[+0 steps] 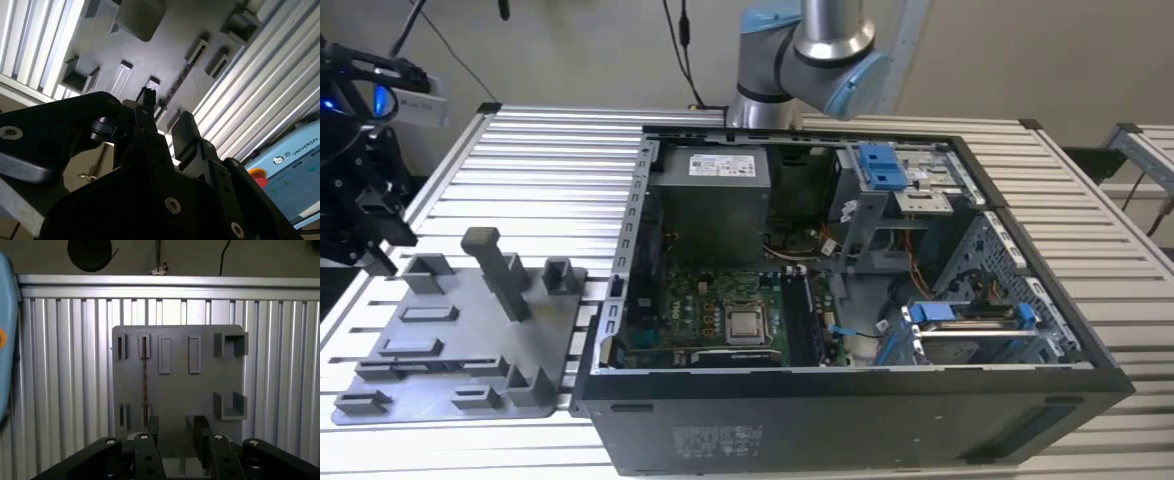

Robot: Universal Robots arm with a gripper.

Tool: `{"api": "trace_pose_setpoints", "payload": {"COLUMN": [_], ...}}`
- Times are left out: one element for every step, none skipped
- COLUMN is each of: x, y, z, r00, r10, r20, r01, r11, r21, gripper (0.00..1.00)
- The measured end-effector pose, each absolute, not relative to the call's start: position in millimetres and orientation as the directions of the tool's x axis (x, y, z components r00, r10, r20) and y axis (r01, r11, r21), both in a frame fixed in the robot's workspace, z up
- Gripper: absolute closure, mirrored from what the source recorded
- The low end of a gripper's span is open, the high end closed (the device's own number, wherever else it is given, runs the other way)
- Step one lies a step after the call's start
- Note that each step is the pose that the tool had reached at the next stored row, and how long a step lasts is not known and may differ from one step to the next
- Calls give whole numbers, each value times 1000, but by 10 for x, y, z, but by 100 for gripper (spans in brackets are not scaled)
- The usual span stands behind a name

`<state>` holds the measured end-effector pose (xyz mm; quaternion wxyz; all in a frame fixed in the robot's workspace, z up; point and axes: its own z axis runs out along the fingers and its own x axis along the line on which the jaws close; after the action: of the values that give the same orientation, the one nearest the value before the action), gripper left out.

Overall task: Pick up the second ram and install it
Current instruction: 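Pick up the second ram and move it above second insertion slot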

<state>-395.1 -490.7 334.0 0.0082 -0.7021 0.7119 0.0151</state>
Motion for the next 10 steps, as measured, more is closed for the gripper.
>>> {"api": "trace_pose_setpoints", "payload": {"x": [-3954,-3959,-3968,-3986,-4004,-4022,-4039,-4053,-4064,-4072], "y": [-4907,-4908,-4909,-4910,-4910,-4911,-4912,-4915,-4924,-4933], "z": [3324,3306,3290,3275,3260,3245,3232,3222,3212,3201], "r00": [-14,-14,-14,-14,-14,-14,-14,-14,-15,-16], "r10": [-999,-999,-999,-999,-999,-999,-999,-999,-999,-999], "r20": [-33,-33,-33,-33,-33,-33,-33,-33,-33,-33], "r01": [-1000,-1000,-1000,-1000,-1000,-1000,-1000,-1000,-1000,-1000], "r11": [14,14,14,14,14,14,14,14,14,16], "r21": [11,11,11,11,11,11,11,11,11,11], "gripper": [58,58,58,58,58,58,58,58,58,58]}}
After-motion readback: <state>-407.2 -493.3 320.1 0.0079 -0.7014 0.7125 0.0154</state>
